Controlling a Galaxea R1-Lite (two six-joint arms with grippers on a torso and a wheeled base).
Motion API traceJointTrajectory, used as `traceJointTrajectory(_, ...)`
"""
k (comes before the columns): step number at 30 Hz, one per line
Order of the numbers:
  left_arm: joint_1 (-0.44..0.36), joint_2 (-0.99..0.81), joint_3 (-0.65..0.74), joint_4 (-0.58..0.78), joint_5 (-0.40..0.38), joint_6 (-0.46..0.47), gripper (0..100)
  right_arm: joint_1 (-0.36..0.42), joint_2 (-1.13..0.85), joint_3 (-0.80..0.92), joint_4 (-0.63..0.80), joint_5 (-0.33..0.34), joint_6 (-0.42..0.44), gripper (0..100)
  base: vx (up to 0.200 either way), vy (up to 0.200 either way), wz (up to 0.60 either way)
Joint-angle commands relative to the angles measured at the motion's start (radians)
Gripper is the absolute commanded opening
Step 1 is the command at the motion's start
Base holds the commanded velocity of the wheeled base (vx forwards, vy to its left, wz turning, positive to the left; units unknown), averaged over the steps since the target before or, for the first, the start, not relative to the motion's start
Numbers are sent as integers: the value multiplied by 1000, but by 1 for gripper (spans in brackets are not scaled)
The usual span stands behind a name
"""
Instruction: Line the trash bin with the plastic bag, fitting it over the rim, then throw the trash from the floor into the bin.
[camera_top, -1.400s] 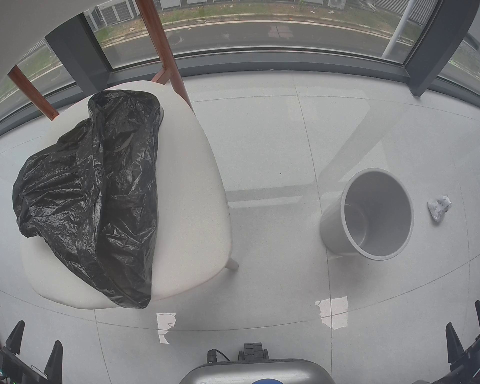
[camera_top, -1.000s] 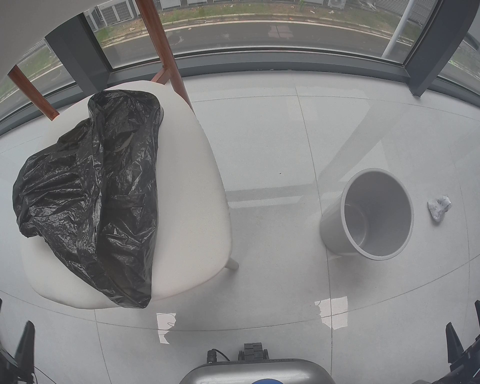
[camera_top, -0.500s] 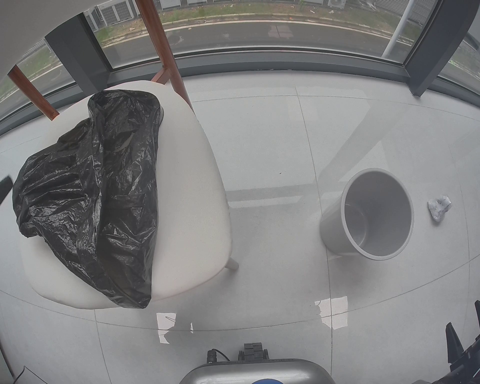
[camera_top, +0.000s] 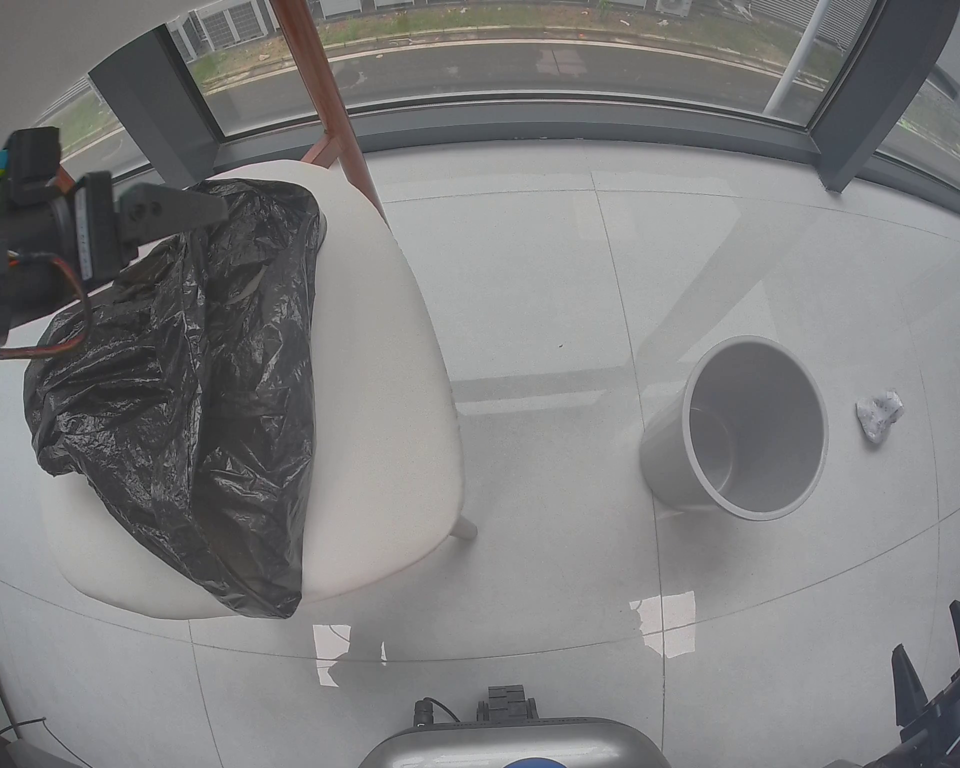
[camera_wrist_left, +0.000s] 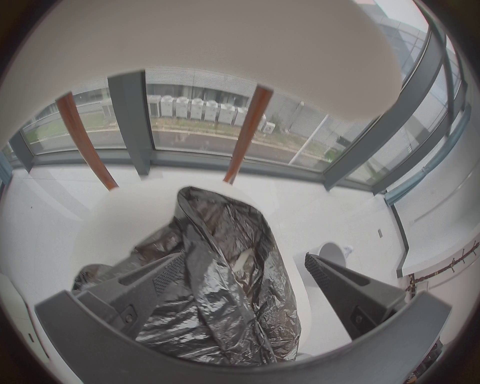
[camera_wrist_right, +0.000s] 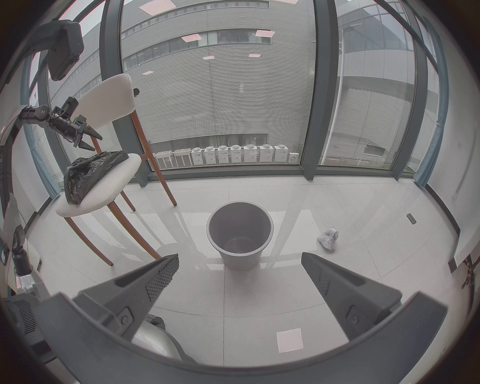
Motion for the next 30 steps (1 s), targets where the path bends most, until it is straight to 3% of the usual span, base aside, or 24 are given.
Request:
traceJointTrajectory(1,-51,91,-43,44,26,-14,100,0,-16,18,0,1,0,100,0,0,0)
traceJointTrajectory(15,-51,44,-91,225,62,-9,100,0,-16,18,0,1,1,100,0,0,0)
traceJointTrajectory(30,-52,94,-59,211,53,-11,100,0,-16,18,0,1,0,100,0,0,0)
